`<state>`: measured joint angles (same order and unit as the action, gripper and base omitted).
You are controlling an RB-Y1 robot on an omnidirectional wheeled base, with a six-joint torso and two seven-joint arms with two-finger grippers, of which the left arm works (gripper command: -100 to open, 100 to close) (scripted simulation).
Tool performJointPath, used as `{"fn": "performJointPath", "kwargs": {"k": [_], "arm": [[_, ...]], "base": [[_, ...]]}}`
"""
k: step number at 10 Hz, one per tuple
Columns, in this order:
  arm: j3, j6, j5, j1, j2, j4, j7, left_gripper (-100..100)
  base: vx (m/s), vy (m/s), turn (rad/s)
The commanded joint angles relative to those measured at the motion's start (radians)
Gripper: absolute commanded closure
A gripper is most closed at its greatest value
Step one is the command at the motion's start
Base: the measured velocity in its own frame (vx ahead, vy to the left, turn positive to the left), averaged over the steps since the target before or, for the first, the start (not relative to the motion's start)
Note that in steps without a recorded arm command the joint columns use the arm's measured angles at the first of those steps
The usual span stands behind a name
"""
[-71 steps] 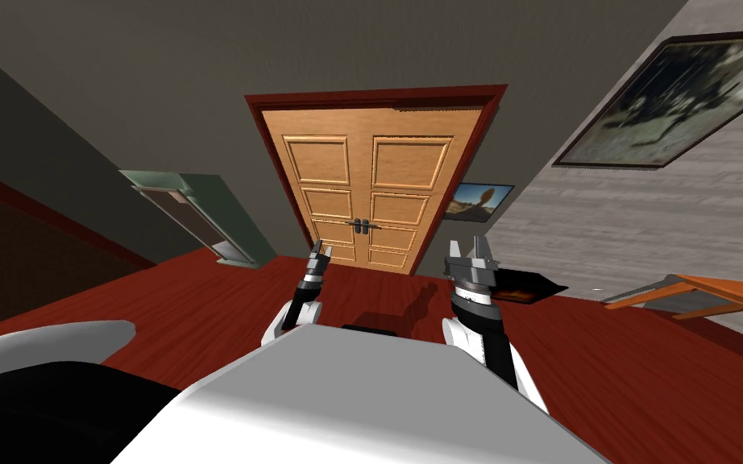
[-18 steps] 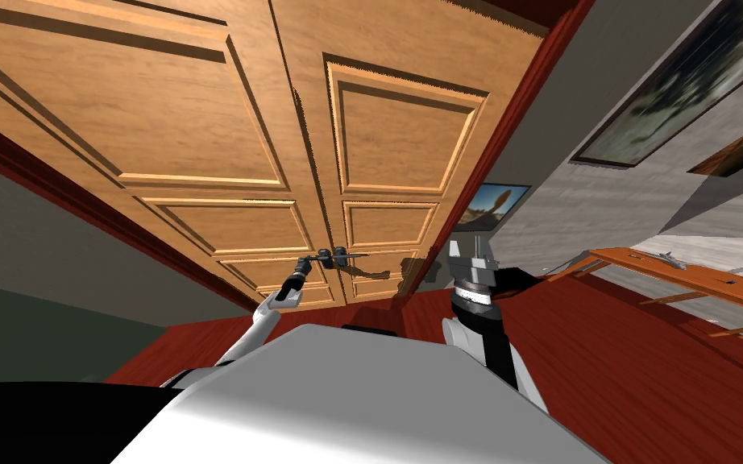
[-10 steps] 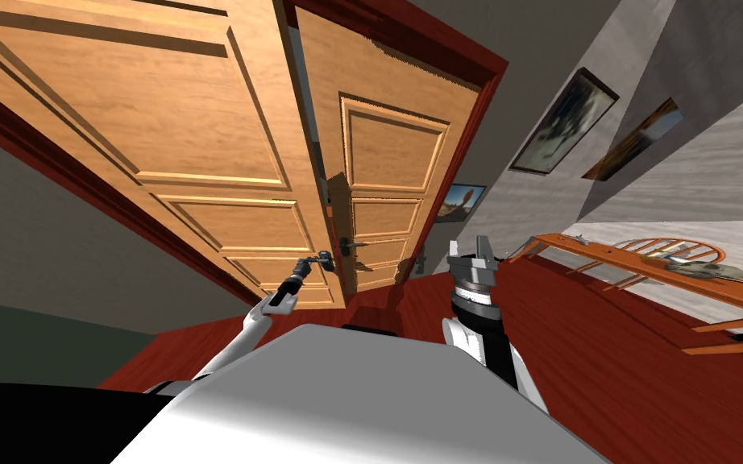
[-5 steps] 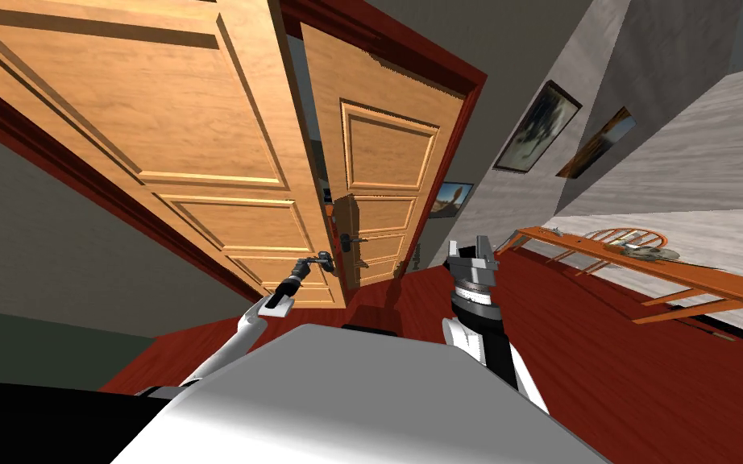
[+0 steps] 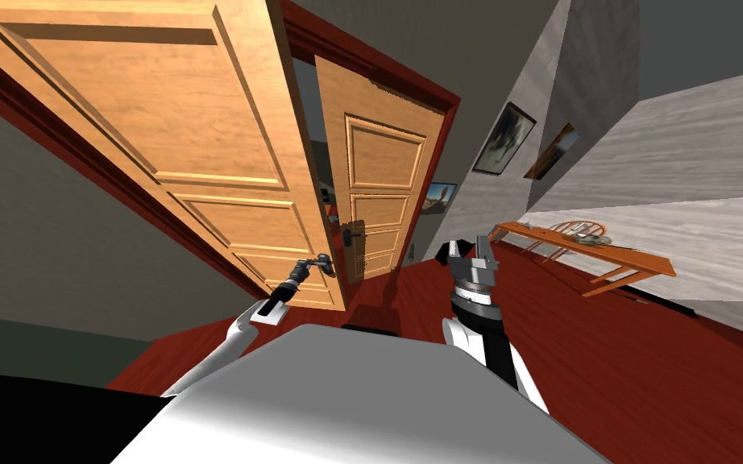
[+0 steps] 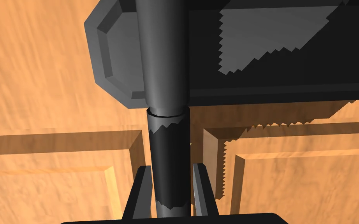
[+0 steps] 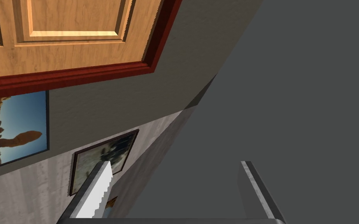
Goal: Pull the door open
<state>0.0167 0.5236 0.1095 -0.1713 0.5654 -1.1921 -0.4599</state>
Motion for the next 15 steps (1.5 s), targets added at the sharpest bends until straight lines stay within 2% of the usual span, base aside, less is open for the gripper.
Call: {"fn": "performJointPath", "kwargs": {"k": [1, 2, 3, 4, 10, 11, 12, 14, 15], "arm": [[-0.029, 0.024, -0.005, -0.017, 0.01, -0.018, -0.019, 100], [-0.011, 0.015, 0.0, -0.011, 0.014, -0.003, -0.014, 100], [-0.026, 0.047, -0.004, -0.036, 0.032, -0.007, -0.034, 100], [-0.029, 0.055, -0.004, -0.042, 0.037, -0.008, -0.038, 100], [-0.067, 0.154, -0.013, -0.112, 0.094, -0.03, -0.094, 100], [-0.053, 0.141, -0.009, -0.095, 0.095, -0.011, -0.088, 100], [-0.063, 0.172, -0.012, -0.111, 0.109, -0.005, -0.102, 100], [-0.071, 0.205, -0.014, -0.125, 0.123, 0.0, -0.115, 100], [-0.073, 0.213, -0.014, -0.129, 0.127, 0.002, -0.118, 100]], "base": [[-0.215, 0.076, -0.134], [-0.098, 0.039, -0.015], [-0.178, 0.075, -0.127], [-0.233, 0.09, -0.177], [-0.2, 0.074, -0.141], [-0.099, 0.044, -0.011], [-0.171, 0.079, -0.153], [-0.249, 0.107, -0.189], [-0.159, 0.066, -0.097]]}}
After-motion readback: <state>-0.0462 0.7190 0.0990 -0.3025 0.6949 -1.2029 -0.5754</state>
